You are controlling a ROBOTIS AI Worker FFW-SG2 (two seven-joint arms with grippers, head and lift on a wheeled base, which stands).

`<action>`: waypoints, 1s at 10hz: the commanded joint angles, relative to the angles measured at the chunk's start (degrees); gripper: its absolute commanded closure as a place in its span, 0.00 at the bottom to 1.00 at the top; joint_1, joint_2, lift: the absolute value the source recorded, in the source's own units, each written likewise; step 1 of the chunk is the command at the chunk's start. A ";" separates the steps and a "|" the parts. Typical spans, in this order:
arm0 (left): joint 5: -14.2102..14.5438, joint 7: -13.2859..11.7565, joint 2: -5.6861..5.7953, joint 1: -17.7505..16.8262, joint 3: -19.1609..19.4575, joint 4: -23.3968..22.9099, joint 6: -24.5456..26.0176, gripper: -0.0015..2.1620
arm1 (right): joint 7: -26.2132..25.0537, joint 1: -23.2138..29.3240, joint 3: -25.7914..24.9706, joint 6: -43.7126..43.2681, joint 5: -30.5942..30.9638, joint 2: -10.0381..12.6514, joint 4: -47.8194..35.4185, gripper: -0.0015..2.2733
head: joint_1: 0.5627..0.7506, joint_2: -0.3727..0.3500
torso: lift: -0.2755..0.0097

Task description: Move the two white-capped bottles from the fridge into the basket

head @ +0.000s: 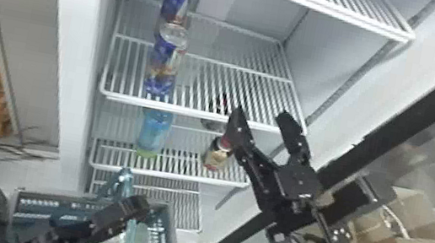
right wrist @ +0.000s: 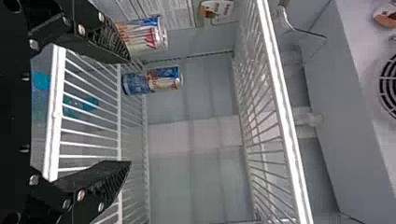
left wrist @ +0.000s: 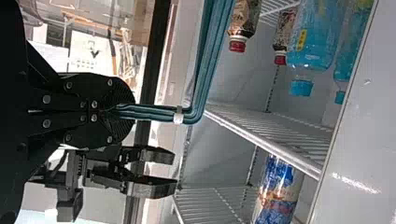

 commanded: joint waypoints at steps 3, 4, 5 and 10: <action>-0.11 0.00 0.06 -0.16 -0.21 0.00 0.10 0.55 | -3.53 3.72 0.53 -4.45 2.35 1.41 -0.77 0.07 | 0.70 0.03 | 0.97; -0.11 0.00 0.06 -0.30 -0.33 0.00 0.24 0.55 | -4.23 4.56 0.30 -5.15 2.92 1.77 -1.33 0.07 | 0.70 0.03 | 0.97; 0.00 0.00 0.15 -0.30 -0.33 0.00 0.24 0.55 | -5.28 5.55 -0.04 -5.58 3.26 2.29 -1.90 0.07 | 0.70 0.03 | 0.97; 0.00 0.00 0.24 -0.30 -0.55 0.00 0.24 0.55 | -6.16 6.67 -0.96 -6.42 3.72 3.08 -2.60 0.07 | 0.70 0.03 | 0.97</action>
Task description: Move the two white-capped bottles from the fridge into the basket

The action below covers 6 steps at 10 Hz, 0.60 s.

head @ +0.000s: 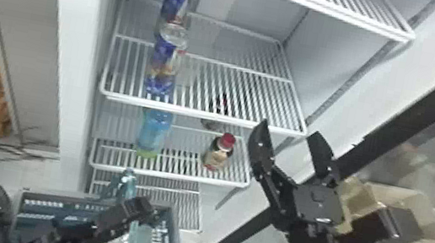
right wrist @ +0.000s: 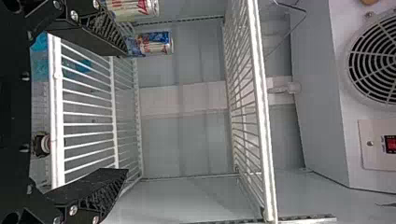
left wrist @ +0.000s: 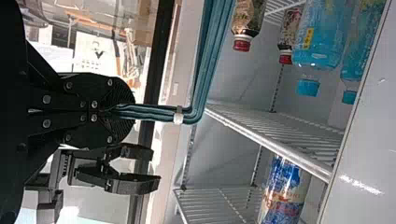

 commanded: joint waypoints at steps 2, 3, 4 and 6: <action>0.11 0.00 0.01 0.00 -0.11 0.00 -0.14 0.55 | 0.01 0.00 0.09 -0.02 -0.03 0.00 0.16 0.07 | 0.70 0.03 | 0.97; 0.11 0.00 -0.08 0.00 -0.11 0.00 -0.14 0.55 | 0.01 -0.14 0.09 -0.02 -0.03 0.00 0.30 0.07 | 0.70 0.03 | 0.97; 0.00 0.00 -0.08 0.00 -0.11 0.00 -0.14 0.55 | 0.01 -0.14 0.09 -0.02 -0.14 -0.08 0.30 0.07 | 0.70 0.03 | 0.97; 0.11 0.00 -0.08 0.00 -0.11 0.00 -0.14 0.55 | 0.01 -0.14 0.32 -0.16 -0.37 -0.26 0.30 0.07 | 0.70 0.03 | 0.97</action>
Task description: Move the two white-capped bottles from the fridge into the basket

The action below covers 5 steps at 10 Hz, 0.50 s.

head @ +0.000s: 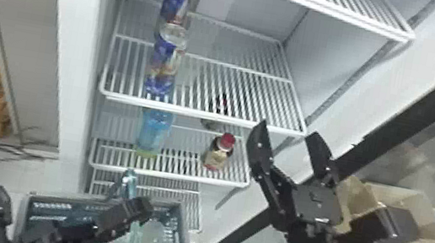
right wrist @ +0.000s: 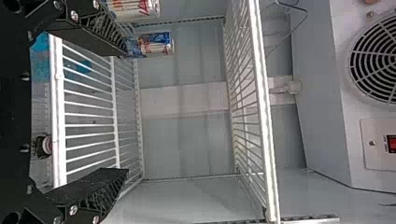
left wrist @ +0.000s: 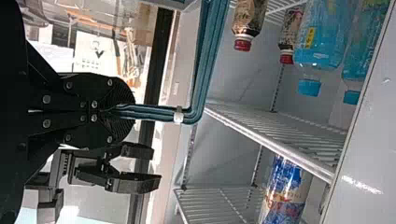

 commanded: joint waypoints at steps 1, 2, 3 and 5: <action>0.04 0.00 -0.01 0.14 0.00 0.00 0.00 0.55 | 0.00 -0.14 0.16 -0.09 -0.10 -0.14 0.14 0.07 | 0.70 0.03 | 0.97; 0.04 0.00 0.08 0.14 0.00 0.00 0.00 0.55 | 0.00 -0.14 0.28 -0.09 -0.21 -0.23 0.14 0.07 | 0.70 0.03 | 0.97; 0.04 0.00 0.08 0.14 0.00 0.00 0.00 0.55 | 0.00 -0.14 0.39 -0.09 -0.21 -0.31 0.14 0.07 | 0.70 0.03 | 0.97; 0.04 0.00 0.08 0.14 0.00 0.00 0.00 0.55 | 0.00 -0.28 0.50 -0.23 -0.44 -0.31 0.28 0.07 | 0.70 0.03 | 0.97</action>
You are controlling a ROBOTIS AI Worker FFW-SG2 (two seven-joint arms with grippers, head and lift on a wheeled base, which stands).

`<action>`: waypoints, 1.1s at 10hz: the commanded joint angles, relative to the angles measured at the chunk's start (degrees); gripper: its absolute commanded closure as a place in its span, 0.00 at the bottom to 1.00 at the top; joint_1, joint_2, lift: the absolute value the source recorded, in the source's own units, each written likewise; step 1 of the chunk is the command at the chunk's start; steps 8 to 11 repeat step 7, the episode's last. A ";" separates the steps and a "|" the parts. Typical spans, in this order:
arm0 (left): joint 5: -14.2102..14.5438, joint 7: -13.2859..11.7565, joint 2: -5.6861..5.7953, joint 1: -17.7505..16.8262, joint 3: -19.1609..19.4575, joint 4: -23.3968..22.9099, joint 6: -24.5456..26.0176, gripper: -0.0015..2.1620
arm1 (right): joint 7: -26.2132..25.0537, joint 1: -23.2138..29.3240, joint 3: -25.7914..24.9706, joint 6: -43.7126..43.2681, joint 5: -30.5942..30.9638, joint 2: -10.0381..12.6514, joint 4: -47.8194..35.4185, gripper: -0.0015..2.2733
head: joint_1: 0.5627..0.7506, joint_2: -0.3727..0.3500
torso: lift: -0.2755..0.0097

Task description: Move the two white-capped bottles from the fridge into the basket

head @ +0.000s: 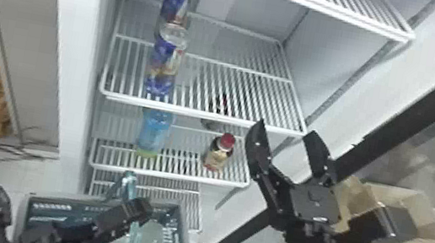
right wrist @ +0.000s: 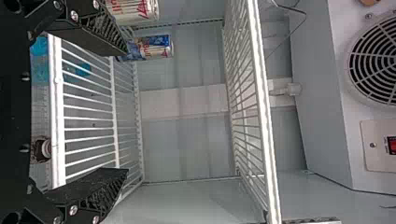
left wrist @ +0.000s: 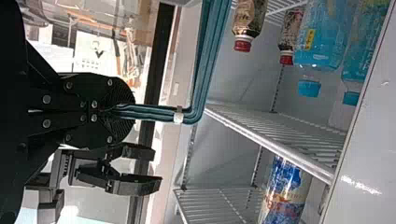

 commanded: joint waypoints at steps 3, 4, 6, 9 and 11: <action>0.11 0.00 0.04 -0.14 -0.11 0.00 0.00 0.55 | -0.01 -0.31 0.53 -0.07 -0.07 -0.26 0.32 0.07 | 0.70 0.03 | 0.97; 0.00 0.00 0.04 -0.14 -0.11 0.00 0.00 0.55 | -0.01 -0.45 0.65 -0.07 -0.18 -0.43 0.47 0.07 | 0.70 0.03 | 0.97; 0.00 0.00 0.04 -0.14 -0.11 0.00 0.00 0.55 | -0.01 -0.31 0.76 -0.21 -0.41 -0.43 0.47 0.07 | 0.70 0.03 | 0.97; 0.11 0.00 0.04 -0.14 -0.11 0.00 0.00 0.55 | -0.01 -0.31 0.76 -0.35 -0.41 -0.43 0.61 0.07 | 0.70 0.03 | 0.97; 0.11 0.00 0.04 -0.14 -0.11 0.00 0.00 0.55 | -0.01 -0.31 0.76 -0.35 -0.41 -0.43 0.61 0.07 | 0.70 0.03 | 0.97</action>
